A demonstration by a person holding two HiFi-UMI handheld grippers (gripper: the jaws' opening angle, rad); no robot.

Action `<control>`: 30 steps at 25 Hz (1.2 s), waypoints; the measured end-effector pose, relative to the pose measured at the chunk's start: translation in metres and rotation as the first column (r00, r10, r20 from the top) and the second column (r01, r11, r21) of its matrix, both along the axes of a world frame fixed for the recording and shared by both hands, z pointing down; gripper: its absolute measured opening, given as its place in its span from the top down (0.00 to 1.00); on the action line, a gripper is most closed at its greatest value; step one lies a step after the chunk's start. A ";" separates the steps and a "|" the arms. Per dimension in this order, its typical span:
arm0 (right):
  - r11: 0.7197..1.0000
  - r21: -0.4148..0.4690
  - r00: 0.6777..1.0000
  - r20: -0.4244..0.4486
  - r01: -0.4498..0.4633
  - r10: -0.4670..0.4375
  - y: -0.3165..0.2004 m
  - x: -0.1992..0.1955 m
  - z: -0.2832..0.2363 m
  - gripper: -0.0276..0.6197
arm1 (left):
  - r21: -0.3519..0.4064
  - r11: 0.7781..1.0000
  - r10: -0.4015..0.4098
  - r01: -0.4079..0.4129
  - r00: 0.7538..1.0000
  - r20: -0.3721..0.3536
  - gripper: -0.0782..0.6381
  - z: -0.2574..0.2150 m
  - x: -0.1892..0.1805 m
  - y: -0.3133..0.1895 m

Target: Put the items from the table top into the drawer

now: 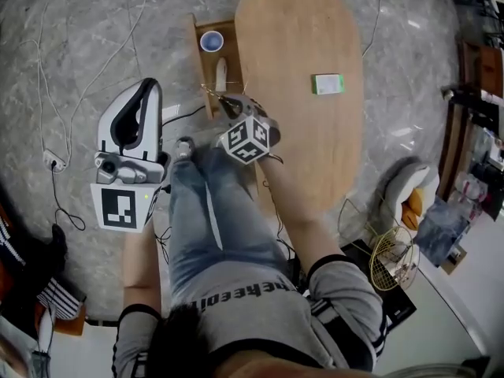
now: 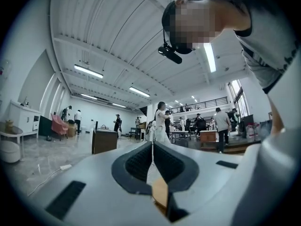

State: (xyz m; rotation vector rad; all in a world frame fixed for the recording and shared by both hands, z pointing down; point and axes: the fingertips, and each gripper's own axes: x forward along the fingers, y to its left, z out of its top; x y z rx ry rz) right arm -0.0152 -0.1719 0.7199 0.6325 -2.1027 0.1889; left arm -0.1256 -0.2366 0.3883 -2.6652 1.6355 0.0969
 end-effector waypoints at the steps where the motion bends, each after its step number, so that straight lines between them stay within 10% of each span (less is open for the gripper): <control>1: 1.000 -0.009 1.000 0.000 0.001 -0.001 0.003 -0.005 0.005 0.93 | -0.004 1.000 -0.001 0.001 1.000 -0.002 0.87 0.003 -0.006 0.001; 17: 0.968 -0.111 0.972 -0.095 -0.225 0.215 -0.013 -0.006 0.095 0.93 | -0.092 0.995 0.029 -0.026 0.999 0.029 0.87 0.066 -0.067 0.011; 30: 0.868 -0.185 0.884 -0.187 -0.460 0.428 -0.032 0.011 0.150 0.93 | -0.139 0.989 0.063 -0.056 0.997 0.044 0.87 0.105 -0.080 0.010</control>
